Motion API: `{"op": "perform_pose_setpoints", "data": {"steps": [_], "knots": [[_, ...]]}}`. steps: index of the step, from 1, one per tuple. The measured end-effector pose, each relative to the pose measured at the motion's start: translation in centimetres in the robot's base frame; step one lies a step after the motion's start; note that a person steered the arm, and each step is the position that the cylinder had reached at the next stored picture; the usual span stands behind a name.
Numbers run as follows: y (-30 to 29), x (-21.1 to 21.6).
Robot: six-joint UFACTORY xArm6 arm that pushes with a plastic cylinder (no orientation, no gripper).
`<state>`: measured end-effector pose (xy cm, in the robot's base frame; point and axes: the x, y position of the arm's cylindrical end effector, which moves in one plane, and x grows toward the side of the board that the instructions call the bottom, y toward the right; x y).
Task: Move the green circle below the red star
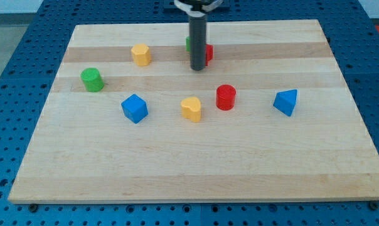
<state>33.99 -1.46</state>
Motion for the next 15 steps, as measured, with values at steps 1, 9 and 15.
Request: {"op": "perform_pose_setpoints", "data": {"steps": [1, 9, 15], "knots": [[-1.0, -1.6], [-28.4, 6.1], [-21.5, 0.7]]}}
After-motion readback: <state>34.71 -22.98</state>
